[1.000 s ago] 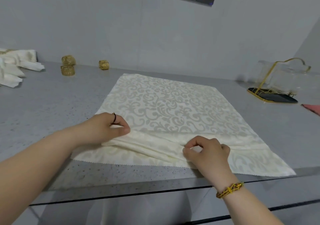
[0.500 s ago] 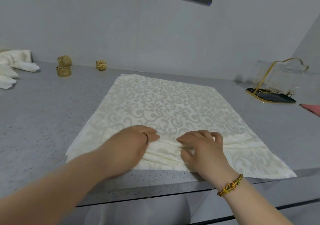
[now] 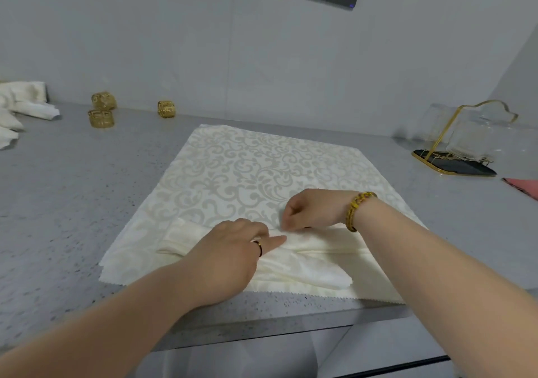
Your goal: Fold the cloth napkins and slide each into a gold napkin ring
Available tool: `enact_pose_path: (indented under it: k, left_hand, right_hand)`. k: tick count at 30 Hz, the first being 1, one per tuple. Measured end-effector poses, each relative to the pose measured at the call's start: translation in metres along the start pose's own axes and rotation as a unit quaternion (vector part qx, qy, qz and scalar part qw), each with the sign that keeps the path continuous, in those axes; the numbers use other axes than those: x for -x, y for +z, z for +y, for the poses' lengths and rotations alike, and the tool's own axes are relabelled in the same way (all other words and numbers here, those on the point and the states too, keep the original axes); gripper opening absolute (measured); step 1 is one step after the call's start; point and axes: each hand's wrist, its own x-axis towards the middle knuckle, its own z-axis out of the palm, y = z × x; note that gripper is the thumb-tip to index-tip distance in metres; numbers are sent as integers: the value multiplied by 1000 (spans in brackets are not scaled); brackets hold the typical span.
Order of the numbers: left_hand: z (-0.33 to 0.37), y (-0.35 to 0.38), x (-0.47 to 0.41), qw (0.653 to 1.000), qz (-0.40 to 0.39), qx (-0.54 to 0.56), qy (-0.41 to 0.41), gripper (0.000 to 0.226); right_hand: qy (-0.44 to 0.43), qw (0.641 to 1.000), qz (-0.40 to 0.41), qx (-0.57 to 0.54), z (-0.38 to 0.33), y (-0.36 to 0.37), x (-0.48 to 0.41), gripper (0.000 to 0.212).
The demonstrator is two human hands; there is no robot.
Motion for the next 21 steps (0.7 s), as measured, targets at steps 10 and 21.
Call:
enact_pose_path:
  k: [10, 21]
  left_hand:
    - [-1, 3, -8, 999, -25, -20, 9, 74]
    - [-10, -1, -5, 997, 32, 74, 3, 65]
  right_hand:
    - [87, 982, -135, 98, 8, -21, 4, 14]
    - [-13, 957, -193, -214, -10, -36, -6, 24]
